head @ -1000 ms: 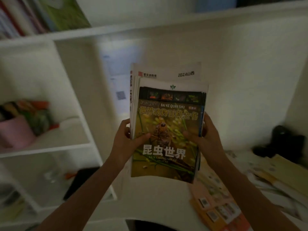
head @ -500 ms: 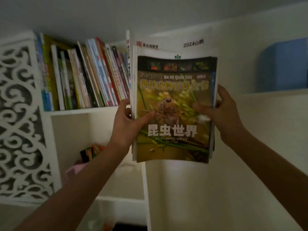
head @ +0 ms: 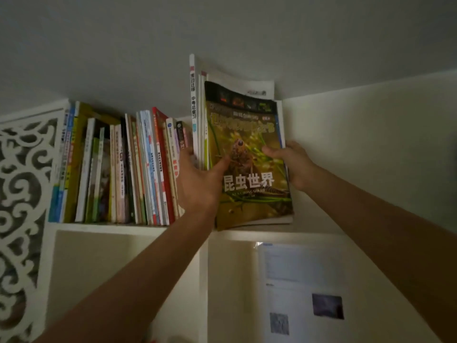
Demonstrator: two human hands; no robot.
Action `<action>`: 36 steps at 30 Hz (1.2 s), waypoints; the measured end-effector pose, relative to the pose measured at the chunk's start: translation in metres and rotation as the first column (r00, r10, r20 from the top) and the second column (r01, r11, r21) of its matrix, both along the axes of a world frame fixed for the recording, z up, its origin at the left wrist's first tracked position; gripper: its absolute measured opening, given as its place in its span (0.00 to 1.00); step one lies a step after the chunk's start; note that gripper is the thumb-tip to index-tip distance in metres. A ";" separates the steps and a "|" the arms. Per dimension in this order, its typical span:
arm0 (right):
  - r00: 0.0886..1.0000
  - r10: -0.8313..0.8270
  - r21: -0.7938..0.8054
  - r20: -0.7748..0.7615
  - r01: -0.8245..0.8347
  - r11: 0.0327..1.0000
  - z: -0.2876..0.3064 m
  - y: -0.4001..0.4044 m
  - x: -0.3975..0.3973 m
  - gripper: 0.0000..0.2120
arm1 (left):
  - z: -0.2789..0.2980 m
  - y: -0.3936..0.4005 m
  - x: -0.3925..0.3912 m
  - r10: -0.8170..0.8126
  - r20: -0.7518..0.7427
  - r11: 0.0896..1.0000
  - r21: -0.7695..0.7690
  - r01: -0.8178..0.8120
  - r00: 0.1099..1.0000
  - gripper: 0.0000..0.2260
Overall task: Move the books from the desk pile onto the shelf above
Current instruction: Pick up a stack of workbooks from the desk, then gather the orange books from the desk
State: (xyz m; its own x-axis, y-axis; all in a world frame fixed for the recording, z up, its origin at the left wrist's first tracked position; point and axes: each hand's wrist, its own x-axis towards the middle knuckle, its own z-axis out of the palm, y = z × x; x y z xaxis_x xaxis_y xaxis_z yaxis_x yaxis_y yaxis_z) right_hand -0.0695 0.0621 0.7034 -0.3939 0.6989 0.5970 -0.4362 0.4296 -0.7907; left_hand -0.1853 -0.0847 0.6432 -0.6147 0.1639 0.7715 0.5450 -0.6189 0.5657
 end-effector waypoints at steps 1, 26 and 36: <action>0.999 0.008 0.006 0.040 -0.008 1.000 0.002 0.005 -0.009 0.32 | 0.000 0.006 -0.001 0.029 0.039 1.000 0.012 -0.029 0.999 0.24; 0.858 -0.333 0.672 0.392 -0.020 0.741 -0.069 -0.073 -0.028 0.45 | -0.029 -0.022 -0.078 0.278 -0.799 0.752 -0.164 -0.639 0.533 0.41; 0.758 -0.627 0.697 0.181 0.351 0.625 -0.099 -0.104 -0.002 0.27 | -0.053 -0.042 -0.048 0.214 -0.712 0.836 -0.221 -0.503 0.668 0.30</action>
State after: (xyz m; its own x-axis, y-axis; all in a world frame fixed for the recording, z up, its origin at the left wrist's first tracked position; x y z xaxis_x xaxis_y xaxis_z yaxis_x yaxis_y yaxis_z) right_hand -0.0711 -0.0423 0.6042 -0.3812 0.4065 0.8303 0.2554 0.9095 -0.3280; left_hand -0.2331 -0.1265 0.5897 -0.0702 0.3958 0.9156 0.9855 -0.1147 0.1251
